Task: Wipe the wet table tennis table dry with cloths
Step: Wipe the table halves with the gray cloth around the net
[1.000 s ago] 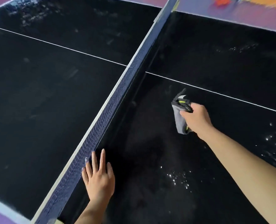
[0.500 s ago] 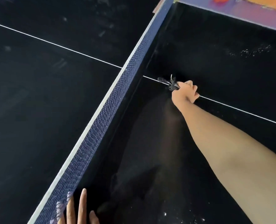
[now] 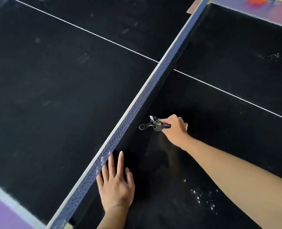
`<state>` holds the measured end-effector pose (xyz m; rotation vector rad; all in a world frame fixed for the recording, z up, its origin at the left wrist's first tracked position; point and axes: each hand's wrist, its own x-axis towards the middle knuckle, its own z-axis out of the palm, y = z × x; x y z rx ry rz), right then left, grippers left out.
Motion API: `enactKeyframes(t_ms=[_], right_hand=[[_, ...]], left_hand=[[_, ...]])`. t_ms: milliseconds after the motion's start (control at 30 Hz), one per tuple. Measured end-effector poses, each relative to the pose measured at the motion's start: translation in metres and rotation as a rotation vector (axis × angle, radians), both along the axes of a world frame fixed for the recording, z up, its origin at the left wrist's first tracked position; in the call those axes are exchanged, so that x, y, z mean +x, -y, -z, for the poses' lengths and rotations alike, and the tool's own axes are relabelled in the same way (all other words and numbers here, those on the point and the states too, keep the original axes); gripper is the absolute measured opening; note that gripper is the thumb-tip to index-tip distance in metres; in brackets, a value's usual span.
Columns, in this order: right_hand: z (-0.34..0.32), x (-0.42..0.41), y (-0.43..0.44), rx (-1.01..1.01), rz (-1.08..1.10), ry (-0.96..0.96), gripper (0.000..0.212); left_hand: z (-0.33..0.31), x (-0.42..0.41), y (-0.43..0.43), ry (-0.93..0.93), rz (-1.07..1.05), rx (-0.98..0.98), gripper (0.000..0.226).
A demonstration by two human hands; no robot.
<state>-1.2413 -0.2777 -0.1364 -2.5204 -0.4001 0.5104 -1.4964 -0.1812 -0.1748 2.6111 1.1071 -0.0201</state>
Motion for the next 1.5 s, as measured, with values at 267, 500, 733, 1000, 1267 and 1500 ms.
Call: enactKeyframes(t_ms=[267,500,733,1000,1267,1500], right_hand=[[-0.011,-0.19,0.01,-0.045,-0.242,-0.042,0.038],[-0.002,-0.353,0.031,-0.003,-0.355,-0.134,0.041],[-0.051,-0.435,0.033,0.221,-0.107,-1.1,0.009],[-0.07,-0.39,0.087,0.508,0.312,-1.155,0.016],[-0.088,-0.252,0.041,0.338,0.038,-0.553,0.01],[-0.039,-0.217,-0.036,-0.027,-0.293,-0.03,0.023]], left_hand=[[-0.009,-0.068,-0.019,-0.037,0.292,-0.076,0.059],[-0.052,-0.226,0.011,-0.07,-0.017,-0.365,0.071],[-0.091,-0.303,0.036,0.178,-0.583,-0.556,0.042],[-0.14,-0.273,0.061,0.446,-0.565,-0.763,0.024],[-0.163,-0.259,0.07,0.314,-0.606,-0.76,0.025],[-0.167,-0.313,0.062,0.345,-0.779,-0.77,0.02]])
